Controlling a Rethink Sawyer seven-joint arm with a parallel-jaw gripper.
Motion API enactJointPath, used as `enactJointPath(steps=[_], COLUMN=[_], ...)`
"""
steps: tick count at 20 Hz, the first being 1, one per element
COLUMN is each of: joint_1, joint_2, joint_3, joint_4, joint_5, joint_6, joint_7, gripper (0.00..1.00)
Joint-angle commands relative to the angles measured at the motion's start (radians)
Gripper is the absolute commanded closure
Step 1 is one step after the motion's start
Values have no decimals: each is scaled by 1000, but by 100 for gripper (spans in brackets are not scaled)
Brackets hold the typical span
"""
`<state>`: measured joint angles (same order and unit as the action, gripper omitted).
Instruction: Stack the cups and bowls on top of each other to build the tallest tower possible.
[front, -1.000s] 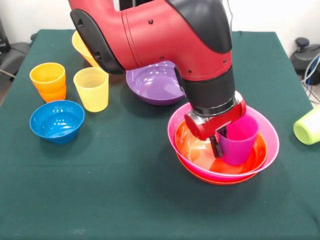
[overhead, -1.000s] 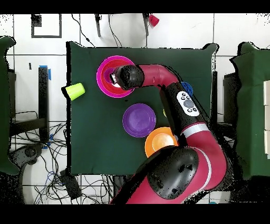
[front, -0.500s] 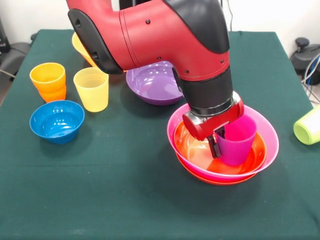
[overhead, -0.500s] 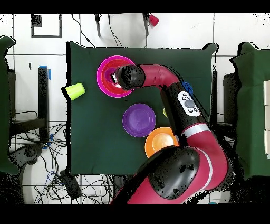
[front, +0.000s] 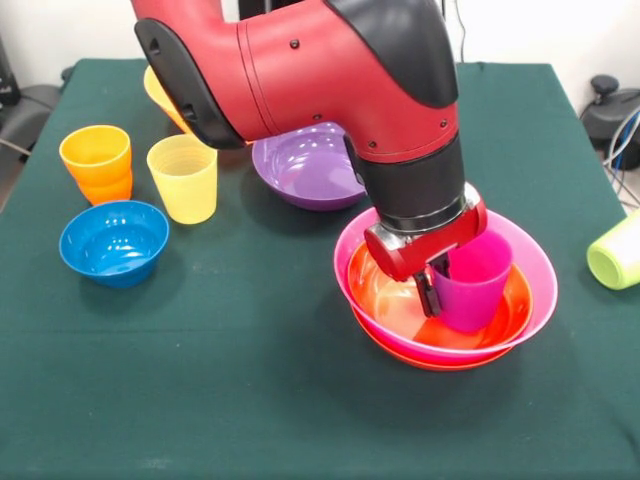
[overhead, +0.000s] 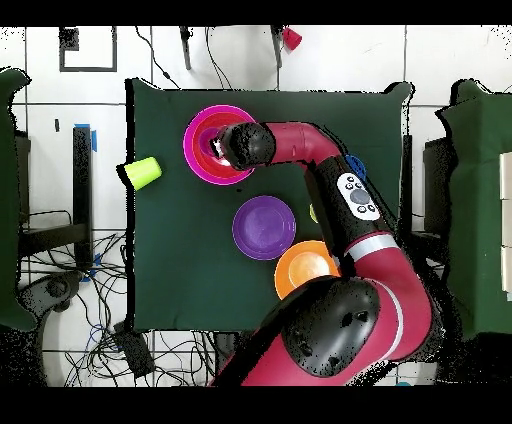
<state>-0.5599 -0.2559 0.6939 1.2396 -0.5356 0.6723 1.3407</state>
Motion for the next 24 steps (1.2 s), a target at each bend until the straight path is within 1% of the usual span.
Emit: enactJointPath(steps=[1,10,14,17,24], joint_1=[-34,-39,-43,-53,-65], joint_2=[57,58,28,-6,-29], joint_3=[-29,-21,-24,-18,1], joint_4=[-82,-80,-45,0,34], joint_5=[-53,-59,-54,-34,-23], joint_6=[148,140,159,181,205], joint_7=[-257,-242,-235,-218,-217], gripper=[100,100,100,100,100])
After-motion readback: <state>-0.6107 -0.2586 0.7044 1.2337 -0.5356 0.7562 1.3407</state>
